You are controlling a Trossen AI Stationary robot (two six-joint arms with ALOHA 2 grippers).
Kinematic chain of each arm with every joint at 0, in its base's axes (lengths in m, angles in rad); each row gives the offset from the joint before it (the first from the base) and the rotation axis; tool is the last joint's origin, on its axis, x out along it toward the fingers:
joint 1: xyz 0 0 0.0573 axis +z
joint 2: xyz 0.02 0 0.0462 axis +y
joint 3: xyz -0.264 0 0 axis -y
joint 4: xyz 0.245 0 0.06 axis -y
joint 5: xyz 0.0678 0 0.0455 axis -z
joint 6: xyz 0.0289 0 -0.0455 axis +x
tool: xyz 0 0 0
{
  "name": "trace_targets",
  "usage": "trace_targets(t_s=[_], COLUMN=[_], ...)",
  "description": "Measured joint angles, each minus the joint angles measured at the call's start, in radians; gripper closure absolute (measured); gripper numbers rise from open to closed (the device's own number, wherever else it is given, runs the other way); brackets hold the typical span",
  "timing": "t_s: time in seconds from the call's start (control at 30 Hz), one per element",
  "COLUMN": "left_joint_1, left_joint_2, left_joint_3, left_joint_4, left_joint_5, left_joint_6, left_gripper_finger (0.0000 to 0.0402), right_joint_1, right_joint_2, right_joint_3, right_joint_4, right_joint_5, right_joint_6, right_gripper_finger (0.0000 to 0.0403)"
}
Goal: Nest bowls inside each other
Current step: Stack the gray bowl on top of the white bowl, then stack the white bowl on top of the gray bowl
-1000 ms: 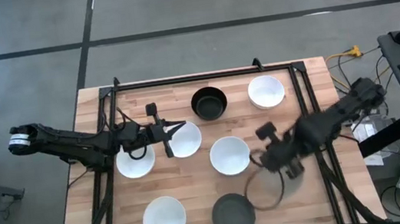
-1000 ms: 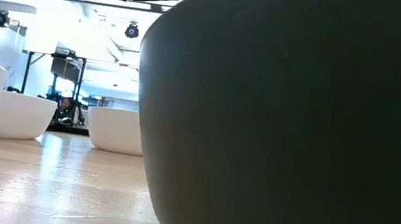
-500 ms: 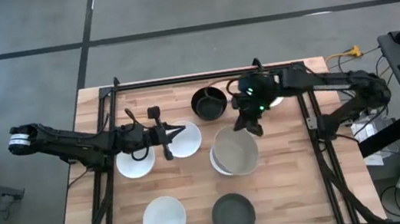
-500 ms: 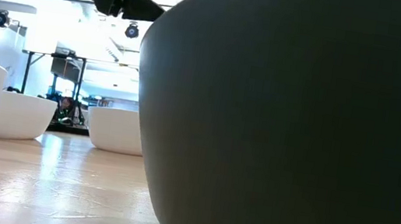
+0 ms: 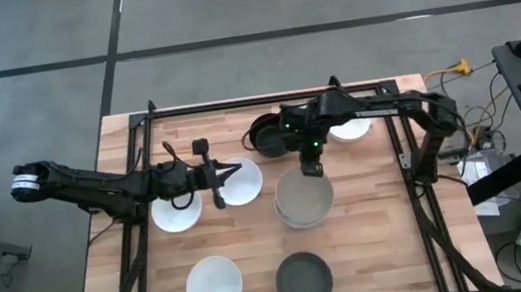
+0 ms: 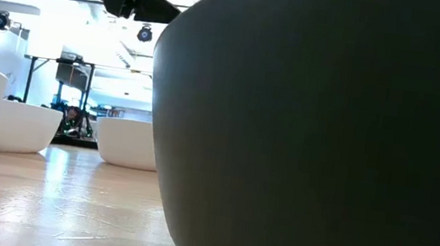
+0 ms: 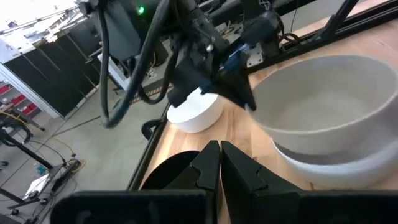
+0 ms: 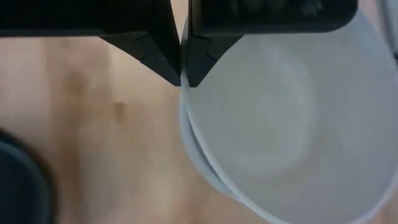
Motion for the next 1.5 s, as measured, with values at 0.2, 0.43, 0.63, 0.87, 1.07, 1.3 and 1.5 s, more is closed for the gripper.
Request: trace_targets(t_s=[0.2,0.43,0.63,0.87,1.07,1.3,1.5], left_joint_1=[0.0,0.0,0.0,0.0,0.0,0.0,0.0], left_joint_2=[0.0,0.0,0.0,0.0,0.0,0.0,0.0], left_joint_3=[-0.001,-0.002,-0.002,-0.002,-0.002,-0.002,-0.002], left_joint_4=[-0.006,-0.022,-0.022,-0.021,-0.021,-0.021,-0.055], left_joint_5=[-0.001,-0.001,-0.001,-0.001,-0.001,-0.001,-0.001], left_joint_6=[0.0,-0.001,0.0,0.0,0.0,0.0,-0.008], left_gripper_finger=[0.0402,0.0402,0.0402,0.0402,0.0402,0.0402,0.0402], right_joint_1=[0.004,0.016,0.049,0.092,0.094,0.11,0.166], right_joint_2=[0.044,0.059,0.059,0.059,0.044,-0.015,-0.15], right_joint_3=[0.027,0.023,0.02,0.02,0.036,0.052,-0.098], right_joint_4=[-0.002,-0.004,-0.001,0.006,0.013,0.014,0.063], right_joint_5=[0.006,0.014,0.014,0.05,0.127,0.129,0.128], right_joint_6=[-0.023,-0.055,-0.062,-0.016,0.008,-0.003,0.042], right_gripper_finger=[0.039,0.039,0.0386,0.0329,0.0287,0.0294,0.0321])
